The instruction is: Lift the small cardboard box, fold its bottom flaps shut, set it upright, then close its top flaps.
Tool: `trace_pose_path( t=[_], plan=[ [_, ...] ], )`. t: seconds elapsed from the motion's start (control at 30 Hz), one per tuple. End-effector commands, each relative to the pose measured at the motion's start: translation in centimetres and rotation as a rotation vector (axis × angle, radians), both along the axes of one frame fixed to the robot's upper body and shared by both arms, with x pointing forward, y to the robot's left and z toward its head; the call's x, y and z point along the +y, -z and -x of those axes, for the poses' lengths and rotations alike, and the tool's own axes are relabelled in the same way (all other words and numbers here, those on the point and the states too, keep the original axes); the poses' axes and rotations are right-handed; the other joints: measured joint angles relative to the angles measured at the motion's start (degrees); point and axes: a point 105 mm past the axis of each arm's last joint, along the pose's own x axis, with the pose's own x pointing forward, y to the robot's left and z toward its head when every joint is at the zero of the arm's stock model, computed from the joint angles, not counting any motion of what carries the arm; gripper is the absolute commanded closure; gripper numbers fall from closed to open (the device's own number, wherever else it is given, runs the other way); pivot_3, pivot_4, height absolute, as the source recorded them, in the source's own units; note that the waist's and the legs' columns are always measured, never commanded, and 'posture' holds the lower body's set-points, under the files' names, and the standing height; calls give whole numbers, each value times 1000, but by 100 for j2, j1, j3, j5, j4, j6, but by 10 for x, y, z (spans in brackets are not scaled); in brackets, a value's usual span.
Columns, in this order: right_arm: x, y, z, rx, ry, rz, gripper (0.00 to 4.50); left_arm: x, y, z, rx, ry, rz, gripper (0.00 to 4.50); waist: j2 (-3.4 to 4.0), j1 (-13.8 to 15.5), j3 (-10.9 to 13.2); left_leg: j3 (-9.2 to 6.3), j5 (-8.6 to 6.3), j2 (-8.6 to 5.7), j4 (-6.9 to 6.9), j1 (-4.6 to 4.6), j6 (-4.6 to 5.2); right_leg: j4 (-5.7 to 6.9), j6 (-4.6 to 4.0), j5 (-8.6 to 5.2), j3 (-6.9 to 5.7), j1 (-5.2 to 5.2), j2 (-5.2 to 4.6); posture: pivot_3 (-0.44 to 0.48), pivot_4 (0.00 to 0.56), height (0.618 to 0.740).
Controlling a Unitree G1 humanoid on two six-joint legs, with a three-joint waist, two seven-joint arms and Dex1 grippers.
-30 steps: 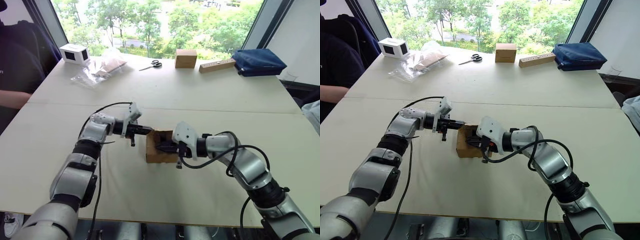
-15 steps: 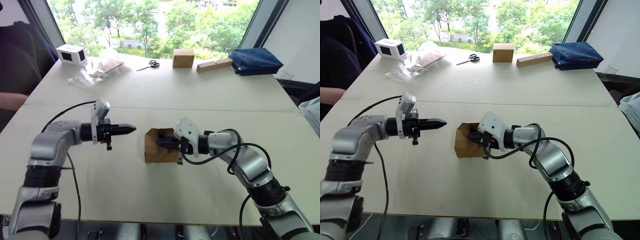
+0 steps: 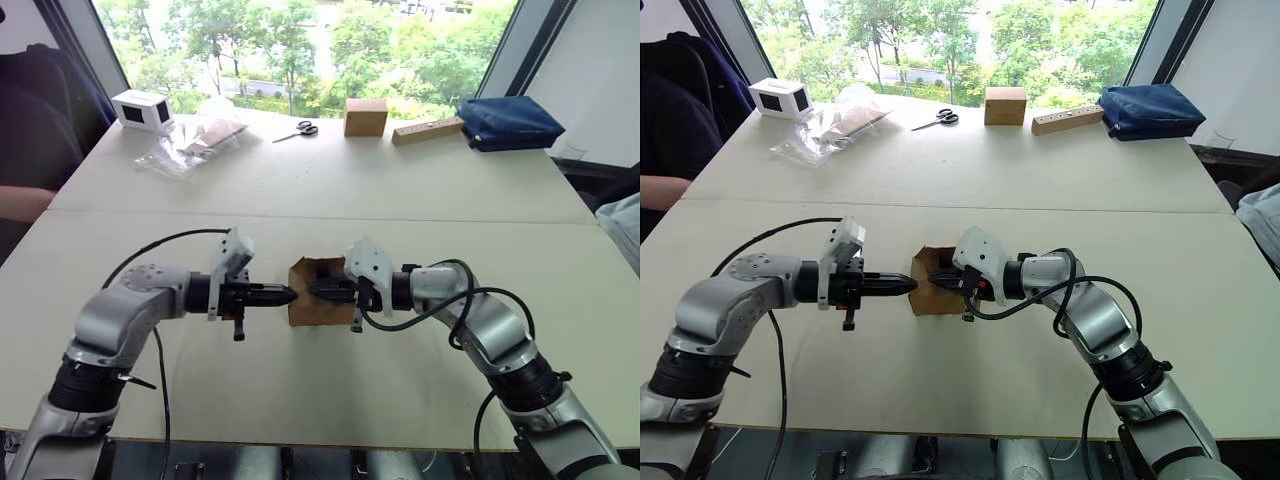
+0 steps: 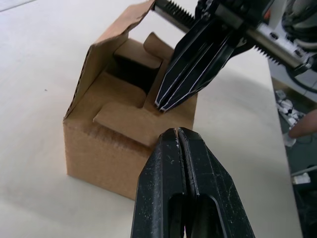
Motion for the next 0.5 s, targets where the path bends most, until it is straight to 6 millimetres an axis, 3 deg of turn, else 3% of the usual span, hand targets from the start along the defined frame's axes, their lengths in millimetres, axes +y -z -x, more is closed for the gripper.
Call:
trace_pose_path(
  t=[0.03, 0.2, 0.33, 0.4, 0.5],
  plan=[
    [-2, -19, 0, -70, 1, -24, 4500, 0, 2, 1, -21, 15, -11, 4493, 0, 0, 0, 0, 0, 0, 0, 0, 0, 0, 0, 0, 0, 0, 0, 0, 150, 740],
    [-14, -66, 4, -37, -32, -219, 4500, -1, 7, -2, -24, 10, -13, 4493, 0, 5, 0, 0, 0, 1, 0, 0, 0, 0, 0, 0, 0, 1, -1, 0, 150, 740],
    [-27, -93, -20, -93, 73, -295, 4500, -1, 10, -3, -27, 10, -15, 4493, 0, 2, 0, -1, 0, 1, 0, 4, 1, 0, 0, 0, 0, 4, -2, 0, 150, 740],
    [-30, -90, -32, -128, 117, -257, 4500, -3, 10, -2, -29, 13, -13, 4493, 1, 4, -1, 0, -1, 1, -1, 6, 1, 0, 0, 0, 0, 5, -2, 0, 150, 740],
    [-31, -66, -51, -179, 180, -83, 4500, -3, 10, -1, -34, 13, -14, 4493, 1, 3, -1, 2, -1, 0, -2, 7, 1, -1, -1, 0, 0, 7, -2, 0, 150, 740]
  ],
)
